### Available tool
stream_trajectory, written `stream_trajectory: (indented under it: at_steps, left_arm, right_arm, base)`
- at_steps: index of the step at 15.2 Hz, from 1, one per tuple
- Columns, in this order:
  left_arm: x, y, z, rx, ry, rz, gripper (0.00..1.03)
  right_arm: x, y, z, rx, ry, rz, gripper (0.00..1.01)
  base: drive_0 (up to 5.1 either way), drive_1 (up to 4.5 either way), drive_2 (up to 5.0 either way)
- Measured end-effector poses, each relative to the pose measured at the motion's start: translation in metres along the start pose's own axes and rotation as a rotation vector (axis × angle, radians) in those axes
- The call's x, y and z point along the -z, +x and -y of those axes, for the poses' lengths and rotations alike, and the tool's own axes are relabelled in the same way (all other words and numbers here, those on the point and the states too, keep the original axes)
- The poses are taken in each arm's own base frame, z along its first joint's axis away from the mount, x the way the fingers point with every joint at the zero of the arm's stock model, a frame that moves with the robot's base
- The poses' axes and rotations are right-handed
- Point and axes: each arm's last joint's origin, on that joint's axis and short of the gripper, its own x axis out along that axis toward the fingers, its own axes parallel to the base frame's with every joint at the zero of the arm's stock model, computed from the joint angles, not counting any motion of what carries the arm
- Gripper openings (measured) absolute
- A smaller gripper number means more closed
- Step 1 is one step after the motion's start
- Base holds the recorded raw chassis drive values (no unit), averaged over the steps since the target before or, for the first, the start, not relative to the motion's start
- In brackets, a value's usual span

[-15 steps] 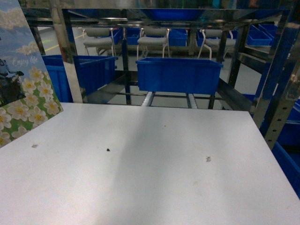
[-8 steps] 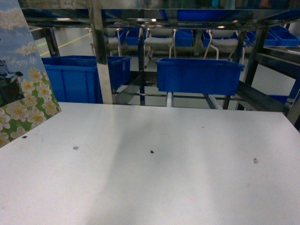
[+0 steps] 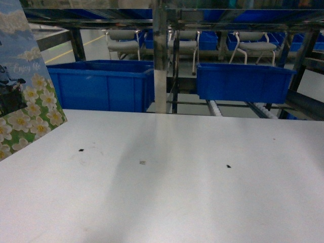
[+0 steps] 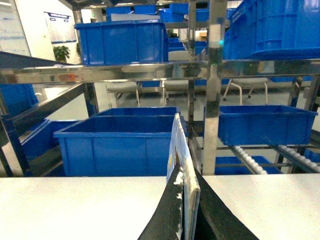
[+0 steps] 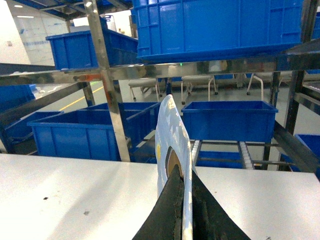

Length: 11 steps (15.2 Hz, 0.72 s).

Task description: Move flower gift bag to table near conveyor

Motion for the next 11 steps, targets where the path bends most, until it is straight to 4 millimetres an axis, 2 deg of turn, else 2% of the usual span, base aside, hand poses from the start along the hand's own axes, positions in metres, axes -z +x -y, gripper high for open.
stream_trajectory:
  at_steps: [2, 5, 11]
  left_arm:
    - [-0.0001, 0.0000, 0.0000, 0.000, 0.000, 0.001, 0.02]
    - [-0.0001, 0.0002, -0.0015, -0.016, 0.001, 0.000, 0.02]
    - [-0.0004, -0.0002, -0.0001, -0.001, 0.000, 0.002, 0.02]
  right_arm:
    - [-0.0001, 0.0001, 0.0000, -0.001, 0.000, 0.001, 0.02]
    - [-0.0003, -0.0002, -0.0003, -0.007, -0.001, 0.002, 0.02]
    - [0.0004, 0.0000, 0.0000, -0.001, 0.000, -0.001, 0.02]
  base:
    - [-5.1, 2.33, 2.3]
    - [0.0, 0.00, 0.0]
    - [-0.1, 4.00, -4.2]
